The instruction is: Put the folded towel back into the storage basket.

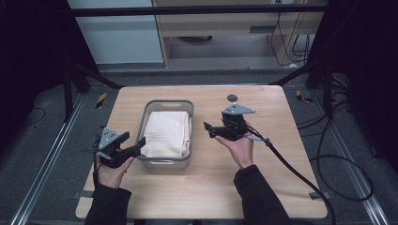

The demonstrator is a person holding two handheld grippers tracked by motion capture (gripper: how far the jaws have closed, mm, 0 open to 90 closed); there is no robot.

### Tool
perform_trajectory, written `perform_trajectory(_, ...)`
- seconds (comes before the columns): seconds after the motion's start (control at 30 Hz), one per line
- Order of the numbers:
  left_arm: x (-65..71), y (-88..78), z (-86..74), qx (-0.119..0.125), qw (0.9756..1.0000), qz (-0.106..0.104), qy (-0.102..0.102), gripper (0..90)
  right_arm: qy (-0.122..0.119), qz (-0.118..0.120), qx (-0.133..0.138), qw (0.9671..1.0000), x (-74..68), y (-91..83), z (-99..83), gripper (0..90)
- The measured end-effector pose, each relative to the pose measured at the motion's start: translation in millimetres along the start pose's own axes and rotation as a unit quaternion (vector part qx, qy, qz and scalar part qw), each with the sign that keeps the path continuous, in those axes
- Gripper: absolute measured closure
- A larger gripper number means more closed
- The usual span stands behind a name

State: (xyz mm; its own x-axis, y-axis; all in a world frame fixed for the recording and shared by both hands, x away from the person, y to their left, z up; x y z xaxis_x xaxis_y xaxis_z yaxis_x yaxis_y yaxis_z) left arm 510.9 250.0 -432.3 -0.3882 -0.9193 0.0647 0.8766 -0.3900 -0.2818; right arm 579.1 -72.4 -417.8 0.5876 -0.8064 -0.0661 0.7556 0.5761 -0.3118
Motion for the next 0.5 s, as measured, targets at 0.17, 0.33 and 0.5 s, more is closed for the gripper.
perform_trajectory(0.17, -12.6, -15.4, -8.3, 0.010, 0.9999, 0.002, -0.001, 23.3, 0.005, -0.015, -0.004, 0.9999, 19.1, -33.4, -20.2, 16.0)
perform_trajectory(0.33, -24.8, -26.4, -17.4, 0.014, 0.9998, 0.007, -0.013, 21.5, 0.019, -0.028, -0.011, 0.9994, 38.9, -61.1, -46.7, 15.0)
perform_trajectory(0.5, -40.0, -31.2, -38.9, 0.001, 0.9998, 0.019, -0.007, 19.7, 0.029, -0.046, -0.025, 0.9982, 59.3, -89.2, -77.5, 13.7)
Point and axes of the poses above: each handheld gripper's, and its own axes: y roughly forward along the jaws, z roughly out of its top, x roughly to its right, the point moved 6 cm from there along y, roughly forward along the jaws, and after that the axes turned 7 degrees about x, right-handed, at the moved point
